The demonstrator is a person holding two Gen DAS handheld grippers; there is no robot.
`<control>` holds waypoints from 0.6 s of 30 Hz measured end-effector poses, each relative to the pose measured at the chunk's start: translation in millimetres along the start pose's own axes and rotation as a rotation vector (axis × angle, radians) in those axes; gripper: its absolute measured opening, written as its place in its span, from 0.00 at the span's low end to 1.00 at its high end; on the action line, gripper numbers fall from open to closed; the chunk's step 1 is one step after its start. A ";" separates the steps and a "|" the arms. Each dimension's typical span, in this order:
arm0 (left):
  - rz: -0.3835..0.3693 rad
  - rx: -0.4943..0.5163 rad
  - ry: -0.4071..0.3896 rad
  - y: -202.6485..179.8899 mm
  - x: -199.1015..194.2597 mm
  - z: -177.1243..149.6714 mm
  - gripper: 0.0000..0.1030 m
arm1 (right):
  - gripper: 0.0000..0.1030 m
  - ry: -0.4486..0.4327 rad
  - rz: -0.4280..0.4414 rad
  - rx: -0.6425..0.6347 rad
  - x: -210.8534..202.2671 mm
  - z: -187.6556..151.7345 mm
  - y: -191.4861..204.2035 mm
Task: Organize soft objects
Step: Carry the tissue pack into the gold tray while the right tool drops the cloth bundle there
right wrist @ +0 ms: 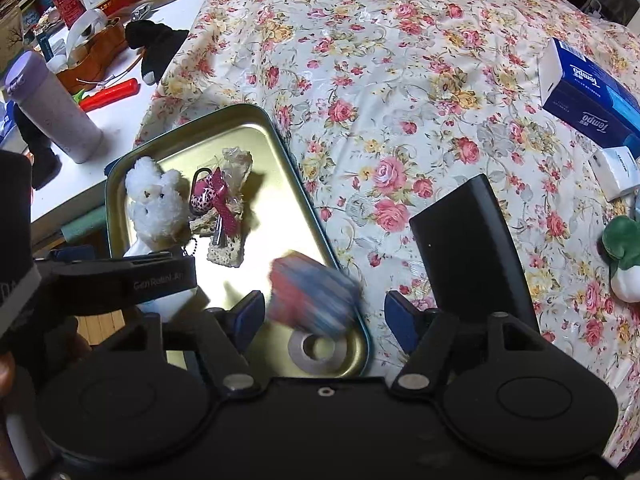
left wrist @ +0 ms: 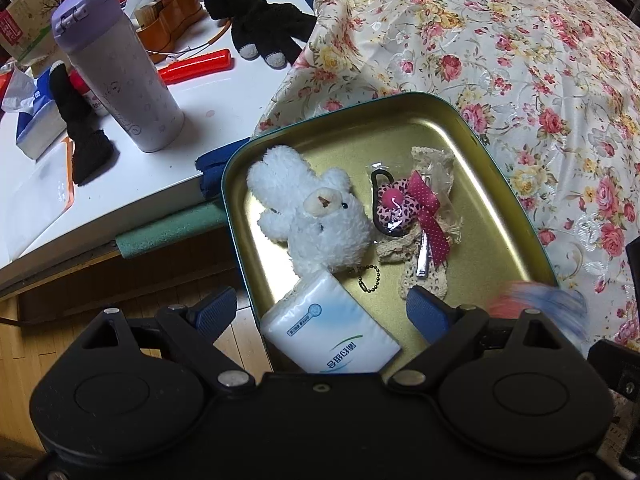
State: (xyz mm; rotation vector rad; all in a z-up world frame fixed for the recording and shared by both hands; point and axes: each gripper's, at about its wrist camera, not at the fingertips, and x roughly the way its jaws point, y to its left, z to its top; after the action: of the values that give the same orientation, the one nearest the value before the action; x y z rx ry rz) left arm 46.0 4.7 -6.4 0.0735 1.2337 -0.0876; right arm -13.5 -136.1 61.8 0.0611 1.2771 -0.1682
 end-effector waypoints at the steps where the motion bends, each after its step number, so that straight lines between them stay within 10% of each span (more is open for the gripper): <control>1: 0.000 0.003 -0.001 -0.6 -0.1 -0.1 0.87 | 0.62 0.000 -0.003 -0.001 -0.3 -0.8 -0.6; 18: -0.011 0.013 0.013 -0.6 1.9 0.6 0.89 | 0.63 0.017 -0.035 0.006 -4.5 -9.9 -5.1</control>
State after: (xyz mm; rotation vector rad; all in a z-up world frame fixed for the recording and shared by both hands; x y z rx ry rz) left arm 47.0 4.0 -8.0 0.0782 1.2464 -0.1047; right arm -24.9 -139.4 63.5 0.0456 1.2954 -0.2017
